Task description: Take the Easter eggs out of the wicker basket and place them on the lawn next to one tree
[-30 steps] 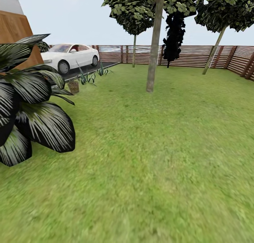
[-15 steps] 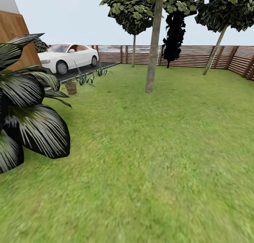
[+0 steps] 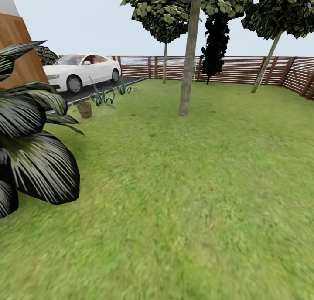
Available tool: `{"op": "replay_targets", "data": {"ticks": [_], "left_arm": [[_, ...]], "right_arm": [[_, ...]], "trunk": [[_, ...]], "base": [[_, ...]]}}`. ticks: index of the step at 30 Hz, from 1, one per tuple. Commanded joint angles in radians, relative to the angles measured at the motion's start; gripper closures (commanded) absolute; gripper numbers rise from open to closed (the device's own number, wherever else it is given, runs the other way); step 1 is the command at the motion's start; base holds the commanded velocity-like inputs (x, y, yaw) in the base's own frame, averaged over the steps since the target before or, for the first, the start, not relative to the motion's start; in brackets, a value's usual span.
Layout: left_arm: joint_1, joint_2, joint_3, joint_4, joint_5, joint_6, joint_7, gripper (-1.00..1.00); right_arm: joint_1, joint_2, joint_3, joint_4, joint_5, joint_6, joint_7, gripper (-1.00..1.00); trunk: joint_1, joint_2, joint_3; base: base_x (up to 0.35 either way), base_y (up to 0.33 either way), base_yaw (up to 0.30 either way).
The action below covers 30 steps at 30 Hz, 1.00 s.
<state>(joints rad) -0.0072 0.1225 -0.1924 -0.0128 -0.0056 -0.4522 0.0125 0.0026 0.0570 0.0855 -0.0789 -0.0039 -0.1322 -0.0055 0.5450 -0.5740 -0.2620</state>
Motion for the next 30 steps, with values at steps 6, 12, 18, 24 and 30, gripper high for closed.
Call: {"op": "replay_targets", "data": {"ticks": [6,12,18,24,30], "left_arm": [[0.0,0.0,-0.005,0.001,-0.001,-0.004,0.001,-1.0],[0.0,0.0,-0.005,0.001,-0.001,-0.004,0.001,-1.0],[0.0,0.0,-0.005,0.001,-0.001,-0.004,0.001,-1.0],[0.0,0.0,-0.005,0.001,-0.001,-0.003,0.001,-1.0],[0.0,0.0,-0.005,0.001,-0.001,-0.004,0.001,-1.0]], "right_arm": [[0.0,0.0,0.008,-0.001,0.0,-0.001,-0.001,-1.0],[0.0,0.0,0.008,-0.001,0.0,-0.001,-0.001,-1.0],[0.0,0.0,0.008,-0.001,0.0,-0.001,-0.001,-1.0],[0.0,0.0,0.008,0.0,0.0,-0.001,-0.001,-1.0],[0.0,0.0,0.008,0.0,0.0,-0.001,-0.001,-1.0]], "trunk": [[0.001,-0.001,-0.001],[0.001,-0.001,-0.001],[0.001,-0.001,-0.001],[0.001,-0.001,-0.001],[0.001,-0.001,-0.001]], "base": [[0.3,-0.129,0.0],[0.3,-0.129,0.0],[0.3,-0.129,0.0],[0.3,-0.129,0.0],[0.3,-0.129,0.0]]}}
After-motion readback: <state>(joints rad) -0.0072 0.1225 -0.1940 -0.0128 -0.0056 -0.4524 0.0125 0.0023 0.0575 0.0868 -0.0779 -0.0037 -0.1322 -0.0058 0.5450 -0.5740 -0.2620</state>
